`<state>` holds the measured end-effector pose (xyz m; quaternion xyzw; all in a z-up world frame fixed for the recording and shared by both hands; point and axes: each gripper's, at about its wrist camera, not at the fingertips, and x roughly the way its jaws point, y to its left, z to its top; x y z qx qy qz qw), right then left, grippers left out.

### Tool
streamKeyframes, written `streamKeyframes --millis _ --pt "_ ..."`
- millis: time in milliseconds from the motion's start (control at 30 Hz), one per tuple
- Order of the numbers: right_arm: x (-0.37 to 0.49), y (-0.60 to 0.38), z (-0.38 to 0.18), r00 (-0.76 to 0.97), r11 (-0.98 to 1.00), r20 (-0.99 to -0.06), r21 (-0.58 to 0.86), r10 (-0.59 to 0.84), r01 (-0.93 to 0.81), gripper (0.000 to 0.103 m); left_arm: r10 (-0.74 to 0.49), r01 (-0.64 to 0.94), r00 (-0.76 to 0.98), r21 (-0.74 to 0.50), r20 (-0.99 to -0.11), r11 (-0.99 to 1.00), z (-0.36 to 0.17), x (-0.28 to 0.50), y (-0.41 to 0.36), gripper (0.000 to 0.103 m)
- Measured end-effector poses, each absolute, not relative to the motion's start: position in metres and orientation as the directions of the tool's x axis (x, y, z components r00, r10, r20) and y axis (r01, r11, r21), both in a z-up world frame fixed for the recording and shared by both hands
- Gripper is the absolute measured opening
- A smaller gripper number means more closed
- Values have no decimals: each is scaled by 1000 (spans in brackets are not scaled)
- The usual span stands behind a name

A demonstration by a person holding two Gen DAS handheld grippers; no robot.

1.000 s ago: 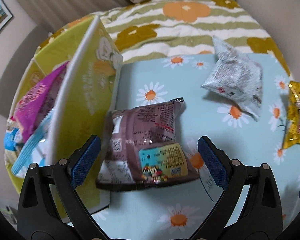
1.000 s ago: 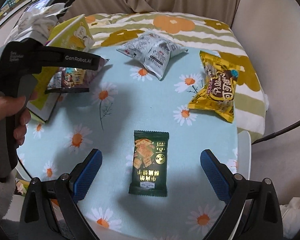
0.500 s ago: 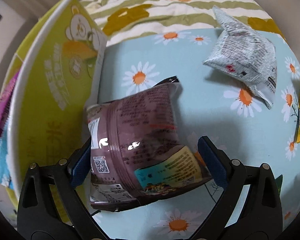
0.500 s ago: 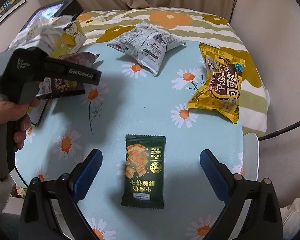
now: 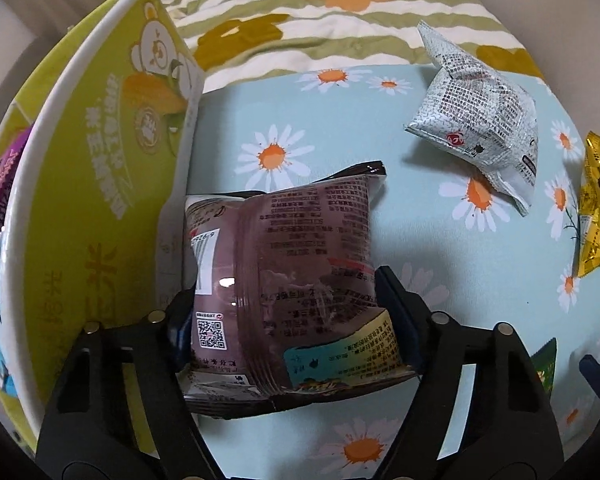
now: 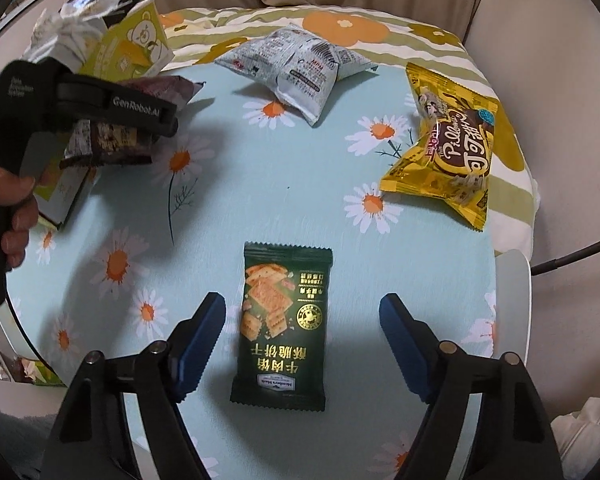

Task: Organize snacks
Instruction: 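Grasp the brown snack bag with the left tool while the right tool grasps the green cracker pack, then carry both packs over the yellow box and open both tools to drop them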

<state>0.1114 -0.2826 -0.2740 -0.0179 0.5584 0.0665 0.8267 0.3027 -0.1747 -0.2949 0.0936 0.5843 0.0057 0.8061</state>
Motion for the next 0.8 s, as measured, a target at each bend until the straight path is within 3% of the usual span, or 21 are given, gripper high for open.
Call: streamKeyframes --millis 100,400,533,800 --pt "109 -278 -275 372 989 -924 33 85 -144 71 84 94 315 120 -945 988 -294 302 -169 67" --pt "101 -267 -287 366 986 -926 26 86 -167 54 13 97 311 45 -950 994 -292 285 -165 65" --pt "99 -266 -288 384 984 -920 11 79 -178 41 -11 100 310 22 -951 995 -289 274 -166 65" --pt "98 -269 -273 433 982 -897 1 85 -190 40 -65 113 340 -28 -938 993 -267 249 -173 64"
